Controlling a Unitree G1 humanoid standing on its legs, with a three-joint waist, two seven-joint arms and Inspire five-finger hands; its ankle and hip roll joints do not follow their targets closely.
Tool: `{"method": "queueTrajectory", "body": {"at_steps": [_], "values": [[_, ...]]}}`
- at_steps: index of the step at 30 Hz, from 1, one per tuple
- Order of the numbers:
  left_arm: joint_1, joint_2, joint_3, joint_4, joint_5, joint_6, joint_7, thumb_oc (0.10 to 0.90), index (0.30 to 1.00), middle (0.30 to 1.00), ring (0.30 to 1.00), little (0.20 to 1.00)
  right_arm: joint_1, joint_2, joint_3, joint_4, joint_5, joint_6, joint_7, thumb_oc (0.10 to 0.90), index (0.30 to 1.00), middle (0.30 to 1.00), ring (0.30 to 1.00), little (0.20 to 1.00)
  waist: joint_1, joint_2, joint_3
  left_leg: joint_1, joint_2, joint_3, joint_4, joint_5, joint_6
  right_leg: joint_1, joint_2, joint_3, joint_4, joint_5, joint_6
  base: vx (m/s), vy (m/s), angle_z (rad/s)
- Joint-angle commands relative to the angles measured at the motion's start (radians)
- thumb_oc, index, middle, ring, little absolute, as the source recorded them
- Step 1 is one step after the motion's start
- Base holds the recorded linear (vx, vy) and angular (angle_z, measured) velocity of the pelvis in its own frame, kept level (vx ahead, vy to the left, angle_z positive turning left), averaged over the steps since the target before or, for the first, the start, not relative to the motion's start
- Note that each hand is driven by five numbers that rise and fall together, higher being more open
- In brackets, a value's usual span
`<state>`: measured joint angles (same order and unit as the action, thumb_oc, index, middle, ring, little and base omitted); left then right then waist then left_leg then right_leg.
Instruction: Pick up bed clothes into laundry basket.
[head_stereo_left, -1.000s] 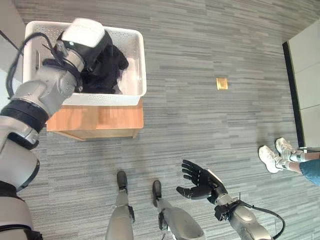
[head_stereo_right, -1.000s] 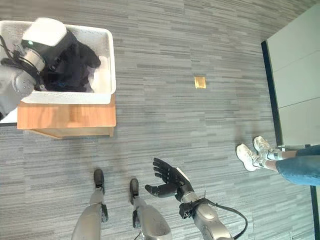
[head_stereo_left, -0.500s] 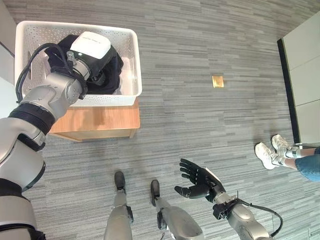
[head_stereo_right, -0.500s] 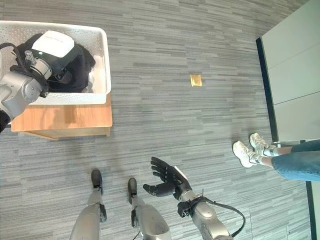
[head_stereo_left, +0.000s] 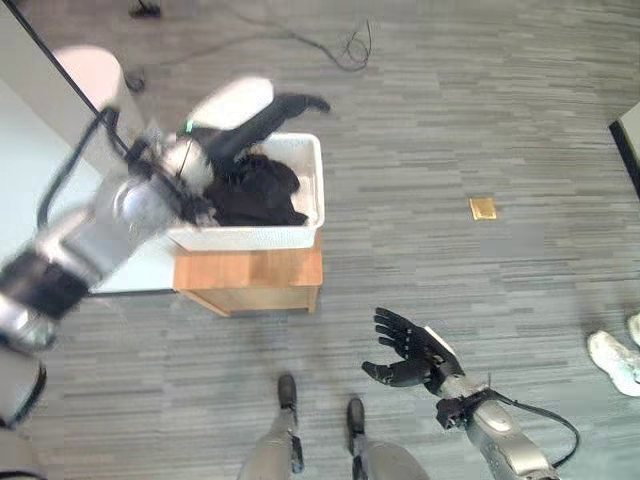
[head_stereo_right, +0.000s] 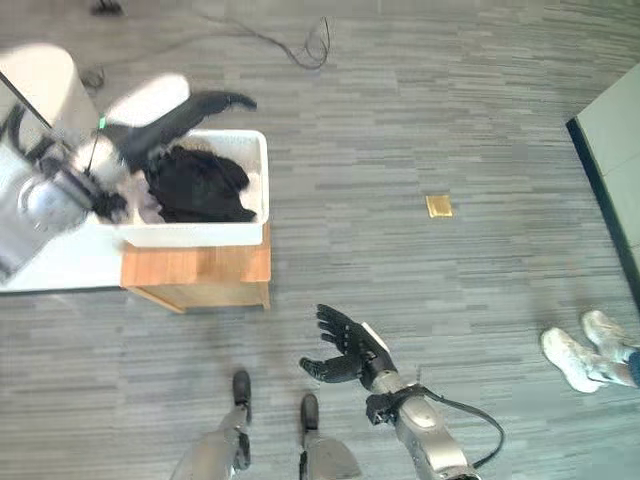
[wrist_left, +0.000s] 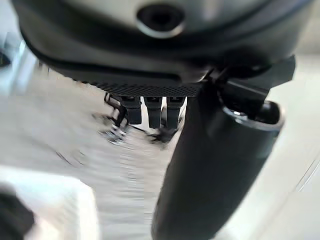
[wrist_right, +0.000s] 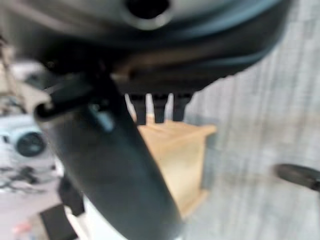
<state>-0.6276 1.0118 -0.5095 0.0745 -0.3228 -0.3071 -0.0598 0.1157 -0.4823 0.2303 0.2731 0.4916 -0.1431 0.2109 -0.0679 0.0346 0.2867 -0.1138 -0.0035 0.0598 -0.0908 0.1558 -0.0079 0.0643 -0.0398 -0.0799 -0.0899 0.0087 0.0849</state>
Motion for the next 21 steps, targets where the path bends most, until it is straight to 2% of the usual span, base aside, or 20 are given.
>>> {"method": "queueTrajectory", "body": {"at_steps": [1,2,3,4,5,6,7,8,9,12,16,17,21], "values": [[0.05,-0.073,0.147,0.123,-0.243,-0.053,-0.078,0.8,0.9,0.9,0.9,0.9,0.039,-0.008,-0.032,-0.109,0.014,-0.067,-0.005,0.8,0.9,0.9,0.9,0.9,0.014,-0.034,-0.125,0.112,0.006,0.016,0.004,-0.162,-0.032,-0.09,-0.039,-0.008,0.067,-0.043,0.07,0.09,0.022,0.07],[0.269,-0.183,0.266,0.081,-0.293,-0.041,-0.111,0.8,0.9,0.9,0.9,0.9,0.054,0.009,-0.07,-0.121,0.001,-0.064,-0.009,0.8,0.9,0.9,0.9,0.9,0.024,-0.027,-0.152,0.138,0.003,0.011,0.004,-0.171,-0.027,-0.073,-0.043,-0.007,0.086,-0.061,0.063,0.09,0.022,0.04],[0.276,-0.184,0.271,0.077,-0.292,-0.039,-0.111,0.8,0.9,0.9,0.9,0.9,0.055,0.006,-0.068,-0.122,0.001,-0.064,-0.01,0.8,0.9,0.9,0.9,0.9,0.021,-0.026,-0.153,0.139,0.003,0.011,0.004,-0.171,-0.027,-0.072,-0.043,-0.007,0.086,-0.061,0.063,0.1,0.021,-0.04],[0.418,-0.324,0.344,0.098,-0.341,-0.029,-0.127,0.8,0.9,0.9,0.9,0.9,0.072,0.029,-0.099,-0.12,-0.01,-0.056,-0.012,0.8,0.9,0.9,0.9,0.9,0.027,-0.021,-0.176,0.166,-0.003,0.01,0.004,-0.18,-0.02,-0.053,-0.045,-0.002,0.102,-0.077,0.055,0.08,0.006,-0.05],[0.494,-0.413,0.387,0.118,-0.382,-0.013,-0.139,0.8,0.9,0.9,0.9,0.9,0.09,0.04,-0.117,-0.12,-0.026,-0.054,-0.016,0.8,0.9,0.9,0.9,0.9,0.03,-0.019,-0.183,0.185,-0.005,0.005,0.004,-0.187,-0.015,-0.038,-0.047,-0.003,0.113,-0.088,0.051,0.09,0.005,0.02],[0.551,-0.47,0.409,0.129,-0.393,0.001,-0.149,0.8,0.9,0.9,0.9,0.9,0.104,0.049,-0.14,-0.117,-0.045,-0.049,-0.022,0.8,0.9,0.9,0.9,0.9,0.034,-0.016,-0.195,0.188,-0.007,0.002,0.004,-0.187,-0.011,-0.035,-0.048,-0.002,0.118,-0.092,0.046,0.05,-0.003,0.1],[0.553,-0.471,0.41,0.128,-0.392,0.002,-0.149,0.8,0.9,0.9,0.9,0.9,0.106,0.048,-0.139,-0.118,-0.046,-0.048,-0.022,0.8,0.9,0.9,0.9,0.9,0.033,-0.015,-0.196,0.189,-0.007,0.002,0.004,-0.188,-0.011,-0.034,-0.048,-0.002,0.119,-0.093,0.047,0.04,-0.003,0.16],[0.659,-0.582,0.443,0.156,-0.412,0.03,-0.152,0.8,0.9,0.9,0.9,0.9,0.138,0.063,-0.185,-0.117,-0.088,-0.037,-0.039,0.8,0.9,0.9,0.9,0.9,0.041,-0.01,-0.214,0.202,-0.012,-0.011,0.012,-0.195,-0.003,-0.021,-0.051,-0.003,0.132,-0.103,0.041,0.04,-0.008,0.1],[0.701,-0.628,0.436,0.17,-0.447,0.055,-0.161,0.8,0.9,0.9,0.9,0.9,0.149,0.071,-0.196,-0.114,-0.103,-0.031,-0.047,0.8,0.9,0.9,0.9,0.9,0.045,-0.008,-0.219,0.207,-0.014,-0.015,0.015,-0.197,0.0,-0.016,-0.053,-0.007,0.137,-0.106,0.039,0.04,-0.01,0.1],[0.772,-0.654,0.397,0.161,-0.409,0.08,-0.191,0.8,0.9,0.9,0.9,0.9,0.189,0.083,-0.221,-0.12,-0.119,-0.018,-0.03,0.8,0.9,0.9,0.9,0.9,0.045,-0.002,-0.231,0.227,-0.017,-0.015,0.019,-0.205,0.008,0.002,-0.054,-0.003,0.141,-0.116,0.036,0.01,-0.009,0.07],[0.794,-0.712,0.379,0.181,-0.448,0.107,-0.186,0.8,0.9,0.9,0.9,0.9,0.207,0.108,-0.215,-0.123,-0.124,-0.018,-0.035,0.8,0.9,0.9,0.9,0.9,0.052,-0.003,-0.242,0.235,-0.017,-0.018,0.025,-0.211,0.013,0.017,-0.055,-0.006,0.135,-0.118,0.035,-0.01,-0.012,0.03],[0.797,-0.744,0.358,0.19,-0.466,0.113,-0.176,0.8,0.9,0.9,0.9,0.9,0.202,0.129,-0.202,-0.123,-0.129,-0.021,-0.047,0.8,0.9,0.9,0.9,0.9,0.06,-0.004,-0.241,0.232,-0.016,-0.015,0.033,-0.214,0.016,0.016,-0.053,-0.005,0.13,-0.116,0.034,-0.04,-0.019,0.01],[0.777,-0.769,0.322,0.208,-0.461,0.097,-0.109,0.8,0.9,0.9,0.9,0.9,0.176,0.158,-0.164,-0.119,-0.112,-0.03,-0.09,0.8,0.9,0.9,0.9,0.9,0.069,-0.007,-0.236,0.228,-0.012,-0.004,0.047,-0.217,0.021,0.005,-0.045,0.009,0.141,-0.116,0.032,-0.05,-0.037,-0.1]]}}
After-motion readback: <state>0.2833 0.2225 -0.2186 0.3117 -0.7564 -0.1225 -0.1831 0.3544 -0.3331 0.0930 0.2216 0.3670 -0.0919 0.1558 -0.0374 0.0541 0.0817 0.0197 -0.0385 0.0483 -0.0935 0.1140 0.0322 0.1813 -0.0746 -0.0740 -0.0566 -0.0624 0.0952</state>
